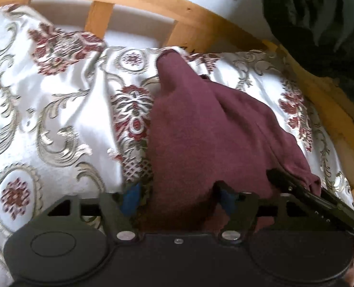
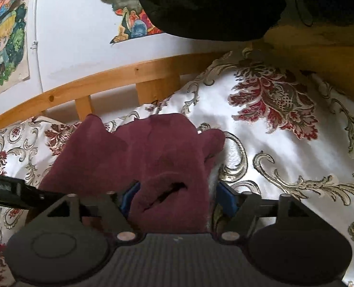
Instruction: Fold small clothes
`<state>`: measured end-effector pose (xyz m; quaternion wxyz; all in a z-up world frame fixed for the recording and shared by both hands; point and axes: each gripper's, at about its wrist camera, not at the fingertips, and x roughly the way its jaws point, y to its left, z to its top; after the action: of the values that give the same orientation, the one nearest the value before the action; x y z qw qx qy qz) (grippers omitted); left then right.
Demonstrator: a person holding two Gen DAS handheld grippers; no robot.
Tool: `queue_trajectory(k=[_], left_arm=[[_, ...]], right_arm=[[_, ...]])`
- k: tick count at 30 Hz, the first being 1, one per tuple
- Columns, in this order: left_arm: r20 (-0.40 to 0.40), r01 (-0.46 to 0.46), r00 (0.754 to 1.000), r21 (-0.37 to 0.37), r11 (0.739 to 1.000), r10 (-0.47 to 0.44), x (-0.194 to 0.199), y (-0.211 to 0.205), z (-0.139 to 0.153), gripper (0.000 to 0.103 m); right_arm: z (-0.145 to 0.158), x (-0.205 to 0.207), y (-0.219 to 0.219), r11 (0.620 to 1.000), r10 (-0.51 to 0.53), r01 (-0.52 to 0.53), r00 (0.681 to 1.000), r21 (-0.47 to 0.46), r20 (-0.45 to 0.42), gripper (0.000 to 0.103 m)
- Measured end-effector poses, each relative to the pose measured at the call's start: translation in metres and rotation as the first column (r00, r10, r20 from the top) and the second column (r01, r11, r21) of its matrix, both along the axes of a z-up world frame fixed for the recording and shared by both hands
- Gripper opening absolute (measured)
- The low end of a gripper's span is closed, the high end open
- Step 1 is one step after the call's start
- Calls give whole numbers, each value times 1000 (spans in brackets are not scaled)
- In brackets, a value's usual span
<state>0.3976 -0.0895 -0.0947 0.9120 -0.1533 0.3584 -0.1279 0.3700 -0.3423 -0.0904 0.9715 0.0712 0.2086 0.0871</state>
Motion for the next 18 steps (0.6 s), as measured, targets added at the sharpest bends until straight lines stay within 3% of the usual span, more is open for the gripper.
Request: queue_trajectory(k=[3,7,12,18], left_arm=[[-34,-51,998,-12,999,50,-7,8,4,94],[-43,-87,995,-11,996,87,-23,19,14,101],[-6,-99,995,27,995,99,-49,26,32,102],[97,-78,993,97,992,68,-94,28,52,102]], right_arm=[[3,-5,-3,1000,-31,31,1000,-6,2,93],[10,-13,-6,998,-61,61,998,-1,19,103],[22,-31,-1,997,-79,80,995,-16,56,103],[41,-70,11,997,-73,76,993,-29,97,103]])
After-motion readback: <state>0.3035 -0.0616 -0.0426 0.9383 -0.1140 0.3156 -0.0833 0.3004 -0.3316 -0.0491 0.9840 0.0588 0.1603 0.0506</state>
